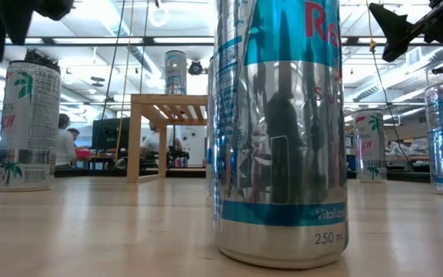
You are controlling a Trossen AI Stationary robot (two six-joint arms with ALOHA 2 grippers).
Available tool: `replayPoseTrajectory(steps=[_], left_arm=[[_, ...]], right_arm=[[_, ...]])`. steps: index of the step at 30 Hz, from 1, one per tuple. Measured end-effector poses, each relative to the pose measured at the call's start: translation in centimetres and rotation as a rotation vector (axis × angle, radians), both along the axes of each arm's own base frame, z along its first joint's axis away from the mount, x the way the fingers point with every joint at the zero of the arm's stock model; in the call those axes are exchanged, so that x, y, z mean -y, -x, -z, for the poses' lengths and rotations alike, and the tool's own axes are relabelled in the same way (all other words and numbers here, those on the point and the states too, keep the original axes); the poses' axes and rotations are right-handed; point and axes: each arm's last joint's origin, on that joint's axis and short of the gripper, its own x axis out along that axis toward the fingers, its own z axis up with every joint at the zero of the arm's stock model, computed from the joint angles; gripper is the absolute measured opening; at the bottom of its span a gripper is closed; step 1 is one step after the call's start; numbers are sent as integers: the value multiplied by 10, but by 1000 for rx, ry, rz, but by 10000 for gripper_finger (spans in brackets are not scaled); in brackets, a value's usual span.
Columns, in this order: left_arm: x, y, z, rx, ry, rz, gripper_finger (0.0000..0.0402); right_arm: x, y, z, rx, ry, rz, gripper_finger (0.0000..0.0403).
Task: Place canned beverage on shelf
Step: Put the white-pink soda can on the shelf aligned with the other white-pink soda can
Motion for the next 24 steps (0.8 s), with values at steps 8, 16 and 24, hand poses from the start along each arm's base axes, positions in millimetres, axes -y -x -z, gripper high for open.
replayPoseTrajectory(steps=[8,16,24], left_arm=[[-3,-28,12,0,-16,76,311],[-7,-34,21,-105,-34,62,311],[-4,-44,29,-118,-49,79,311]], right_arm=[[0,0,0,-1,0,0,318],[0,0,0,-2,0,0,318],[0,0,0,-2,0,1,318]])
